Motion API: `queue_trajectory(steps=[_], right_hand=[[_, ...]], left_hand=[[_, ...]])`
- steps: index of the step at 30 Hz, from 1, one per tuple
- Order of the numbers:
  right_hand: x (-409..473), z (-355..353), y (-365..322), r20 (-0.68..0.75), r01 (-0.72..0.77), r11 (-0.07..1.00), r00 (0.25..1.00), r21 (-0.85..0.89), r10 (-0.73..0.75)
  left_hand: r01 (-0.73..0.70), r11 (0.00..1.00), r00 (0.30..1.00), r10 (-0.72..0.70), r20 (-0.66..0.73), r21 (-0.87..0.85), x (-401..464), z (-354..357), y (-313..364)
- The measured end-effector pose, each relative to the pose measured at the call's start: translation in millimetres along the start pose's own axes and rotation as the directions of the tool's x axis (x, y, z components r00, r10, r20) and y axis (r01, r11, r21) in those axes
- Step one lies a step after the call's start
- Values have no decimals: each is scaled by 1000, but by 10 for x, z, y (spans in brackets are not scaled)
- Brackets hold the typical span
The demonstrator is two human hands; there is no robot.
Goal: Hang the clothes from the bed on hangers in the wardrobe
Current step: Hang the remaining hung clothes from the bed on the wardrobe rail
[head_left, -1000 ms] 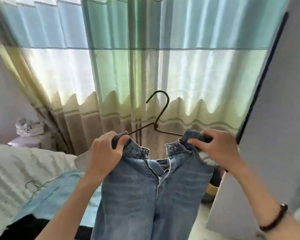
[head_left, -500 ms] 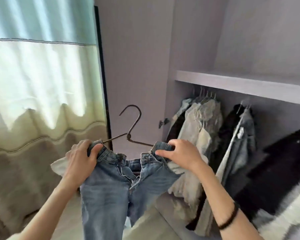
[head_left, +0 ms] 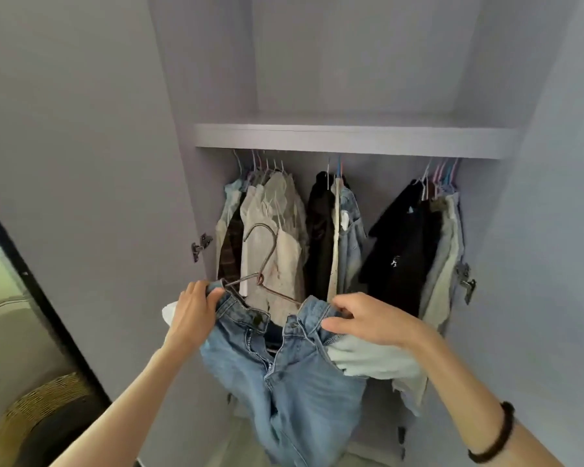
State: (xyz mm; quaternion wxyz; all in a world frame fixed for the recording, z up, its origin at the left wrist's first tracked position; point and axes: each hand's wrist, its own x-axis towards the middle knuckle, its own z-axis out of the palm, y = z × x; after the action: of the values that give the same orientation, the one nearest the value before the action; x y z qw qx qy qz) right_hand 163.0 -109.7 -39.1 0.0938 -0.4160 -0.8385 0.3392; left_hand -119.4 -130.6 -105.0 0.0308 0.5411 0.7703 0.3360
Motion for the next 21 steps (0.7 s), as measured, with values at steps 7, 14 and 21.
queue_trajectory(steps=[7, 14, 21], right_hand=[[-279, -4, 470, -205, -265, 922, 922, 283, 328], [-314, 145, 1067, -283, -285, 643, 722, 711, 632], [58, -62, 1250, -335, -169, 639, 736, 751, 588]], left_hand=[[-184, 969, 932, 225, 284, -165, 265, 584, 555], [-278, 932, 859, 349, 374, -231, 331, 1098, 988], [-243, 949, 878, 304, 370, -202, 756, 1344, 1161]])
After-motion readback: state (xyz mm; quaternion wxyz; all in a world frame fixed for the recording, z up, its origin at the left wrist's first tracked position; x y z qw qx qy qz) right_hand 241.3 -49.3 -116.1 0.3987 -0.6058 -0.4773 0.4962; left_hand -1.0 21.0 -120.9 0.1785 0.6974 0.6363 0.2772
